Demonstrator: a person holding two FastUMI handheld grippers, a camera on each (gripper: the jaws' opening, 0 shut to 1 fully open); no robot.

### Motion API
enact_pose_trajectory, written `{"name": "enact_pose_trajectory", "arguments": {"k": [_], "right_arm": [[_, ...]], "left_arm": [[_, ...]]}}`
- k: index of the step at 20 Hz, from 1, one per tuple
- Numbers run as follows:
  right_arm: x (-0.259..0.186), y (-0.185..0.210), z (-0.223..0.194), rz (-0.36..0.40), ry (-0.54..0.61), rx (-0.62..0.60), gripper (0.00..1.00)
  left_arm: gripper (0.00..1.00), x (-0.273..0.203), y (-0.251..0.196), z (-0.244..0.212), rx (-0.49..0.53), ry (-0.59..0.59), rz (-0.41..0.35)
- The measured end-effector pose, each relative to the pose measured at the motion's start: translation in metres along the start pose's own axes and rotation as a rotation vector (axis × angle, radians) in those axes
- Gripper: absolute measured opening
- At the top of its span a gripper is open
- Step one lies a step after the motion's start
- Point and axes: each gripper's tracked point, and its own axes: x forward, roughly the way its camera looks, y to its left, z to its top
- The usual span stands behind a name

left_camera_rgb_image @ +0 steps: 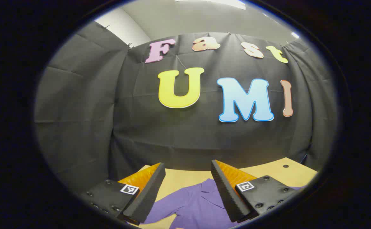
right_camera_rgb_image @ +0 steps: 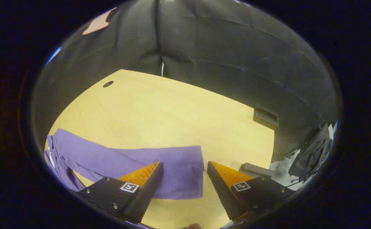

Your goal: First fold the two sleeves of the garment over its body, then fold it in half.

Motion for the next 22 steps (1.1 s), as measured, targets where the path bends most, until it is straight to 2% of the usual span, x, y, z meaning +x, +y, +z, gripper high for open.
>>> {"name": "enact_pose_trajectory", "arguments": {"k": [1,3,4,5,6,8,9,10,11,13,15,19,22], "right_arm": [[0.0,0.003,-0.005,0.008,0.014,0.04,0.92],[0.0,0.003,-0.009,0.015,0.012,0.033,0.97],[0.001,0.005,-0.01,0.021,0.013,0.03,0.93],[0.001,0.004,-0.009,0.019,0.016,0.023,0.82],[0.001,0.009,-0.009,0.042,0.022,0.022,0.8],[-0.001,0.013,-0.007,0.047,0.038,0.027,0.51],[-0.002,0.018,-0.005,0.066,0.047,0.058,0.14],[-0.004,0.02,-0.005,0.079,0.049,0.059,0.16],[-0.003,0.021,-0.002,0.087,0.057,0.049,0.07],[-0.003,0.027,0.006,0.13,0.046,0.053,0.03],[-0.006,0.031,0.02,0.14,0.02,0.069,0.02],[-0.018,0.038,0.029,0.173,-0.02,0.024,0.02],[-0.041,0.056,0.049,0.242,-0.092,-0.003,0.03]], "left_arm": [[0.99,-0.003,0.001,0.002,0.003,-0.005,0.001],[1.0,-0.009,0.001,0.003,0.007,-0.012,-0.001],[1.0,-0.01,0.001,0.002,0.011,-0.012,-0.001],[1.0,-0.012,0.001,0.002,0.011,-0.012,-0.002],[1.0,-0.014,-0.001,0.002,0.007,-0.015,-0.006],[1.0,-0.025,-0.002,0.0,0.003,-0.016,-0.016],[1.0,-0.029,-0.004,-0.001,0.015,-0.014,-0.02],[1.0,-0.03,-0.004,-0.001,0.021,-0.019,-0.021],[1.0,-0.032,-0.005,-0.001,0.02,-0.023,-0.024],[1.0,-0.033,-0.008,-0.001,0.015,-0.024,-0.035],[1.0,-0.033,-0.01,0.001,0.018,-0.028,-0.042],[1.0,-0.038,-0.013,0.004,0.019,-0.037,-0.049],[1.0,-0.04,-0.008,0.001,0.004,-0.025,-0.038]]}}
